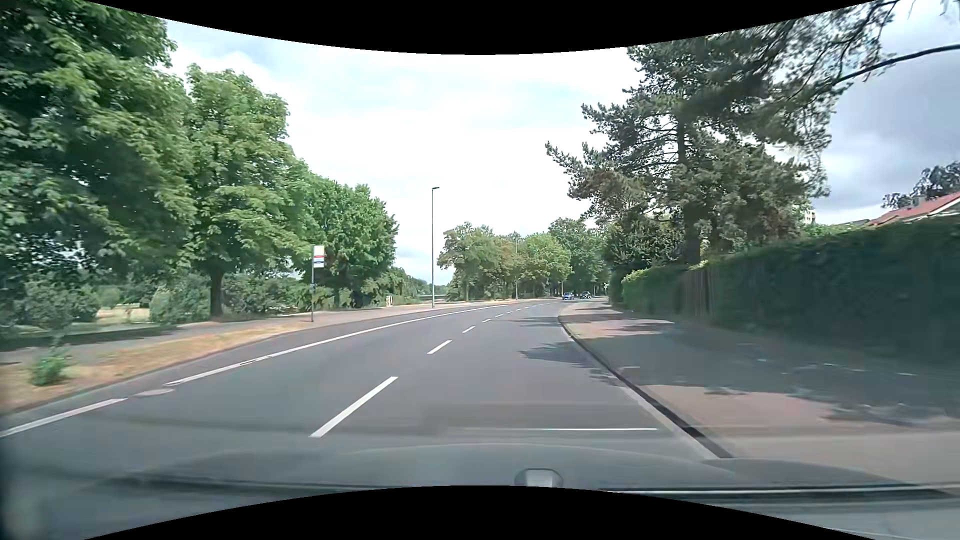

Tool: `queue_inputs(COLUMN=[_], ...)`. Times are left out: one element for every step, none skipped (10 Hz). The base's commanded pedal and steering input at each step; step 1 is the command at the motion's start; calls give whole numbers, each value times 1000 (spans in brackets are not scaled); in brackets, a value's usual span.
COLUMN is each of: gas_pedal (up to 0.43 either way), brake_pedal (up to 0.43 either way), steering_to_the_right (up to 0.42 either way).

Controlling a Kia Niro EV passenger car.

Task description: Follow the waypoints while adhering to traffic rules and regulations

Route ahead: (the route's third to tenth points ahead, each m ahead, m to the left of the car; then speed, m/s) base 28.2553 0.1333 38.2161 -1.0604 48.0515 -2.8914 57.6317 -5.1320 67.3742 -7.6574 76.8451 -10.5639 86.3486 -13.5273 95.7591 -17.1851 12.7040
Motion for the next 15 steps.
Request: queue_inputs(gas_pedal=[157, 157, 157, 157, 157, 157, 157, 157, 157, 157, 157, 157, 157, 157, 157], brake_pedal=[18, 18, 18, 18, 18, 18, 18, 18, 18, 18, 18, 18, 18, 18, 18], steering_to_the_right=[20, 19, 18, 18, 17, 17, 17, 17, 17, 17, 18, 17, 18, 18, 18])
